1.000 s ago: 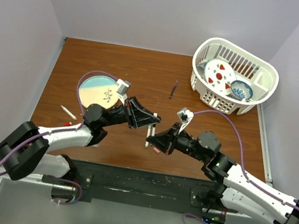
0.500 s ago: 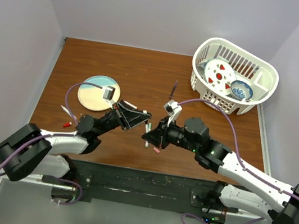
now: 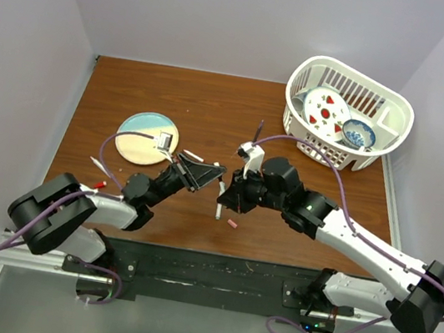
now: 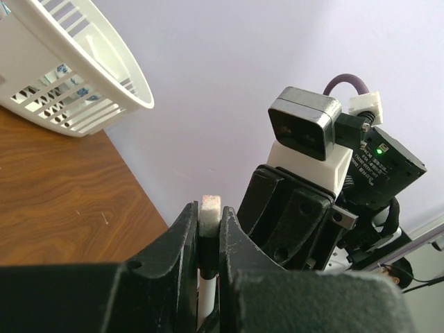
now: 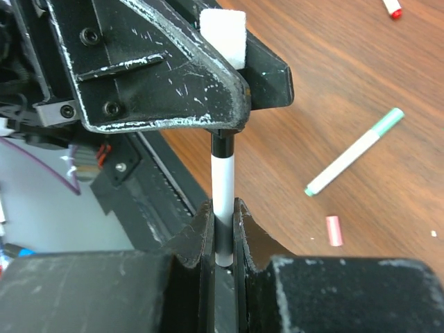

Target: Insert the pens into the pen caps

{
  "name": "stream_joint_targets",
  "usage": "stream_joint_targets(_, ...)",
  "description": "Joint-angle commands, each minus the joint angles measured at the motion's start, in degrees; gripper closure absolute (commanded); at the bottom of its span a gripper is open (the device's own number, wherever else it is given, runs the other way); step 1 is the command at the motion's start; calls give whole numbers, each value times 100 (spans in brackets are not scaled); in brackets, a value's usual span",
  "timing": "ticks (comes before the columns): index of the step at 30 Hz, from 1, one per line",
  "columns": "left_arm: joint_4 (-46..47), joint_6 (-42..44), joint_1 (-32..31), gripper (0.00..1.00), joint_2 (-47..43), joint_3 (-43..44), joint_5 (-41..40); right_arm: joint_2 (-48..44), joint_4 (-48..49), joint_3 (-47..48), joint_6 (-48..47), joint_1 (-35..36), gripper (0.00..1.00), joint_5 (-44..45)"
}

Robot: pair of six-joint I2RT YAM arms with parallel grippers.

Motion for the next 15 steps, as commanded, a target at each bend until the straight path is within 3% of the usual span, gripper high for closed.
stream_joint_targets(1, -171, 15, -910, 100, -39, -207, 2324, -68, 3111, 991, -415, -726, 100, 2237)
stream_joint_targets(3, -619, 192, -937, 100, -163, -119, 2243, 2, 3173, 895, -362, -726, 100, 2140)
stream_joint_targets(8, -753, 166, -709, 100, -198, 434, 2339, 38, 2788, 605, 94, -735, 100, 1526)
stream_joint_targets(11, -1463, 516, -402, 100, -312, 1031, 2454, -146, 2847, -200, 401, -726, 100, 1130)
stream_joint_targets(15, -3295, 1176, 37, 100, -496, 1743, 2217, -401, 2646, -898, 631, -726, 96, 594)
